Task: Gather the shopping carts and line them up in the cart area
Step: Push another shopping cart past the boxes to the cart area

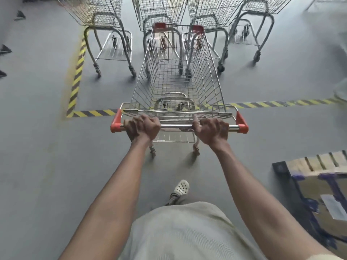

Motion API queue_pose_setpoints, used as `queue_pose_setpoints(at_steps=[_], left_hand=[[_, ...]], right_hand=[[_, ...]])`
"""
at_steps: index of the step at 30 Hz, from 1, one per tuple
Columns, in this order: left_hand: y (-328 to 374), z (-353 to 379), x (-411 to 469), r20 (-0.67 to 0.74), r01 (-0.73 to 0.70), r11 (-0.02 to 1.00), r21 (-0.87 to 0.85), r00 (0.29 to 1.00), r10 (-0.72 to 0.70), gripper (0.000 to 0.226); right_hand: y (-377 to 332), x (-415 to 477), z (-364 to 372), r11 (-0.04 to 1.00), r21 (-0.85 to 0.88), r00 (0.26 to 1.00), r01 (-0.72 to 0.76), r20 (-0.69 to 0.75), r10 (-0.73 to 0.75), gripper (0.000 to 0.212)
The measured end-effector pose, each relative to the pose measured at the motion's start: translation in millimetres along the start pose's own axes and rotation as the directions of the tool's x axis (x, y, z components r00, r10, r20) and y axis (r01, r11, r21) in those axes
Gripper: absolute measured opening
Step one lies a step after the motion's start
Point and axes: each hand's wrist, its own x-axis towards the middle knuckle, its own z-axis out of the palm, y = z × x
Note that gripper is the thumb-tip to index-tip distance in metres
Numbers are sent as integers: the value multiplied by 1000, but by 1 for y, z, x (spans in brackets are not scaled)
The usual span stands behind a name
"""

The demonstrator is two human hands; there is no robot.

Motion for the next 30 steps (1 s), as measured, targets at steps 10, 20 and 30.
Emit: queue_pose_setpoints(at_steps=[10,20,30], left_hand=[[-29,-27,197,13,-163,981,103,987,162,45],[9,-38,373,112,-438,886,152,898,425,37],[94,-34,459,165,-649,748,141,760,629,38]], right_hand=[[-101,95,14,996,78,998,-49,-34,52,53],[-160,198,29,954,22,954,-299,33,298,64],[-149,273,54,844,32,834,-536,-140,534,71]])
